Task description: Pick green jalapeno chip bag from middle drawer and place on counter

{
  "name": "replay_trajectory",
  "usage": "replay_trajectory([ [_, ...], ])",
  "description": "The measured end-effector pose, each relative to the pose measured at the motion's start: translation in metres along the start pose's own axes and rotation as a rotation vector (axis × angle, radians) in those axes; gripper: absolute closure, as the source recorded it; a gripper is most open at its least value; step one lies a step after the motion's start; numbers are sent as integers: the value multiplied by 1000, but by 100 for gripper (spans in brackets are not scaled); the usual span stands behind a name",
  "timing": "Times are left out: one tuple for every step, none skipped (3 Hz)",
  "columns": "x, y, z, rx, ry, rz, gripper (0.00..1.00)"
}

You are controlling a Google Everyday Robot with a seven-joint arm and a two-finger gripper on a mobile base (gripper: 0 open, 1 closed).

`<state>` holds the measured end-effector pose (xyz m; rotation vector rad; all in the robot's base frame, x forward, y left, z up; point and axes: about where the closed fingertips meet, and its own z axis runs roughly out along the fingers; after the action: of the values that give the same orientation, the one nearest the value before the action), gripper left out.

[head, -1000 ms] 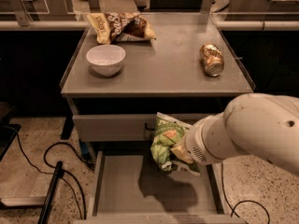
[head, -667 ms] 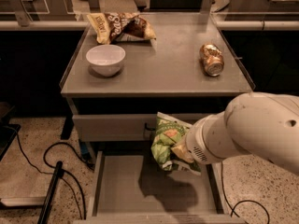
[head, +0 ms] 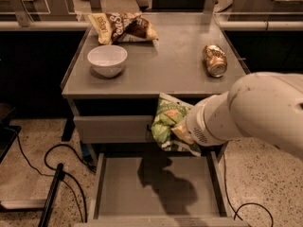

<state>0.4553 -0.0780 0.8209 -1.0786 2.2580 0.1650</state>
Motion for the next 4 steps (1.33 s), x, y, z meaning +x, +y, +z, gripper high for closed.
replay_trajectory([
  [-39,-21,-24,58,-57,-19,100],
  [-70,-34,-36,111,-96,-34,100],
  [-72,-36,-37,117,-96,-34,100],
  [-79,-43,-21,105,-88,-50,100],
])
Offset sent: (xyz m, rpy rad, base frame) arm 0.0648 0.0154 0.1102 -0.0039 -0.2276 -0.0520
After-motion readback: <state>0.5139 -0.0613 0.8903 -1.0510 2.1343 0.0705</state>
